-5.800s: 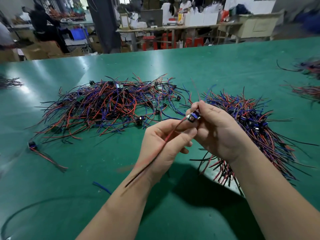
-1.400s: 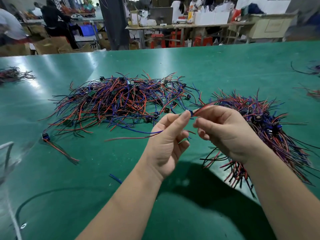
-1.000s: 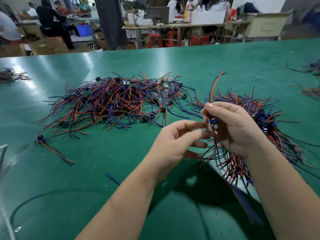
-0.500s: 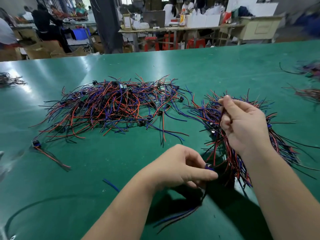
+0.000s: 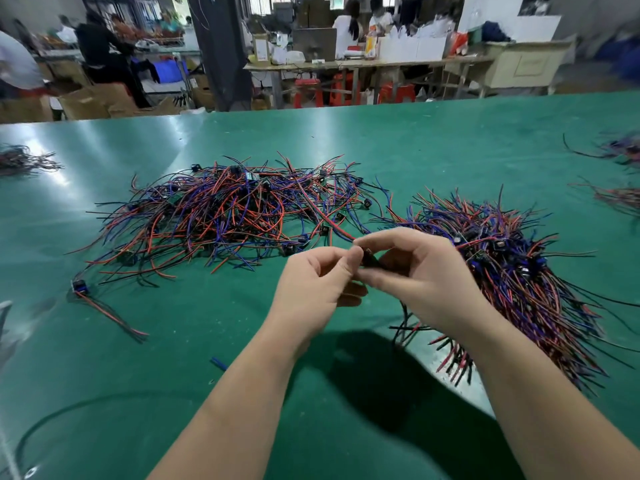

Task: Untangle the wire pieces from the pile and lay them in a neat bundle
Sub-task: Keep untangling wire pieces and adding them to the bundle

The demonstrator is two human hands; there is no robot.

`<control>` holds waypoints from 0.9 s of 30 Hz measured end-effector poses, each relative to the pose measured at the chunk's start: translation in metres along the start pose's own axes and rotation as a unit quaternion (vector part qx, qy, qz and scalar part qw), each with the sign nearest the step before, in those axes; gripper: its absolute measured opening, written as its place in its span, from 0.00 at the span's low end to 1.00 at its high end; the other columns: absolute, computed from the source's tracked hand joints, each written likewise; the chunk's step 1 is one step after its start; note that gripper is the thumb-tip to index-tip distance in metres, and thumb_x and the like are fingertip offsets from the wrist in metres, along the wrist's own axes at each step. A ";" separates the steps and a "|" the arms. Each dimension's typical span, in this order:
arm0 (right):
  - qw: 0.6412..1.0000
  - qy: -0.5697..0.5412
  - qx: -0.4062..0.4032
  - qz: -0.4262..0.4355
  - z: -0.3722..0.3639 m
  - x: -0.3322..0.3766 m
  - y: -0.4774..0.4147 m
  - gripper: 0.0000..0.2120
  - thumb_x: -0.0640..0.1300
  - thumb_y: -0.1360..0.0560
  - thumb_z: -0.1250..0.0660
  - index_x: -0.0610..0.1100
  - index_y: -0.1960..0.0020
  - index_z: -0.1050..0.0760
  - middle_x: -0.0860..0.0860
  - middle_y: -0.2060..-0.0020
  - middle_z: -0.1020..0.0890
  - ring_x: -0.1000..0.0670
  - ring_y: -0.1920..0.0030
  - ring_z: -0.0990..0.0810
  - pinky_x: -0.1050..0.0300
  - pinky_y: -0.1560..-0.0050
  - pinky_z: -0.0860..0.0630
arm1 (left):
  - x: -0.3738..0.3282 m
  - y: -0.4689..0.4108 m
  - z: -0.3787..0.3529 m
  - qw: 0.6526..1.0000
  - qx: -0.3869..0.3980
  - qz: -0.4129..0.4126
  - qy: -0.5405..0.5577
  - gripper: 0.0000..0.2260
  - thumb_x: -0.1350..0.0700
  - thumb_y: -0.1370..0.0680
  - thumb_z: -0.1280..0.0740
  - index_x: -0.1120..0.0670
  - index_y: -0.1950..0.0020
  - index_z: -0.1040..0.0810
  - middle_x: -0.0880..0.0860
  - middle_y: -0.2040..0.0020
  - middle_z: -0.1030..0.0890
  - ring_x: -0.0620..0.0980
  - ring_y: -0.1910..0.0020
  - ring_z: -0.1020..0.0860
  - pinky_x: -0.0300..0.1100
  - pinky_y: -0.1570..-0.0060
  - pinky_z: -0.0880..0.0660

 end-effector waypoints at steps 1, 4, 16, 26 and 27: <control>0.999 -0.002 -0.042 0.017 0.008 0.004 0.000 0.14 0.35 0.31 0.25 0.51 0.51 0.19 0.52 0.59 0.16 0.48 0.61 0.18 0.51 0.55 0.20 | -0.003 -0.001 0.005 0.998 -0.030 -0.031 -0.046 0.15 0.43 0.28 0.37 0.53 0.60 0.18 0.47 0.70 0.18 0.41 0.68 0.21 0.35 0.63 0.23; 0.980 -0.043 -0.187 0.056 0.043 0.013 0.002 0.14 0.35 0.30 0.26 0.50 0.50 0.20 0.53 0.61 0.16 0.50 0.63 0.18 0.60 0.58 0.22 | -0.004 0.000 0.016 0.914 -0.111 -0.101 -0.376 0.18 0.39 0.23 0.42 0.47 0.49 0.17 0.49 0.50 0.19 0.46 0.45 0.25 0.41 0.43 0.30; 0.933 0.099 -0.338 -0.069 0.098 -0.002 0.013 0.11 0.38 0.29 0.34 0.51 0.52 0.19 0.45 0.53 0.18 0.55 0.63 0.22 0.62 0.59 0.25 | 0.024 -0.009 0.035 0.918 -0.144 0.012 -0.368 0.09 0.48 0.22 0.34 0.47 0.60 0.18 0.47 0.57 0.16 0.50 0.54 0.20 0.44 0.49 0.29; 0.918 -0.303 -0.026 -0.256 -0.005 -0.026 0.004 0.13 0.47 0.20 0.41 0.39 0.49 0.23 0.43 0.64 0.18 0.48 0.69 0.20 0.57 0.65 0.23 | -0.014 0.010 -0.019 0.988 0.126 -0.070 0.056 0.06 0.56 0.32 0.27 0.59 0.62 0.15 0.51 0.65 0.17 0.42 0.63 0.21 0.31 0.59 0.27; 0.915 -0.321 -0.036 -0.242 -0.003 -0.024 0.003 0.12 0.44 0.21 0.41 0.37 0.51 0.22 0.43 0.65 0.18 0.49 0.69 0.20 0.59 0.67 0.22 | -0.014 0.012 -0.023 0.986 0.150 -0.064 0.037 0.06 0.55 0.34 0.27 0.57 0.64 0.15 0.51 0.65 0.17 0.42 0.63 0.21 0.31 0.58 0.27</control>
Point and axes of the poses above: each hand's wrist, its own y-axis away from the middle knuckle, its own z-axis out of the back of the hand, x = y × z, the point moved 8 cm from there along -y, towards the middle knuckle
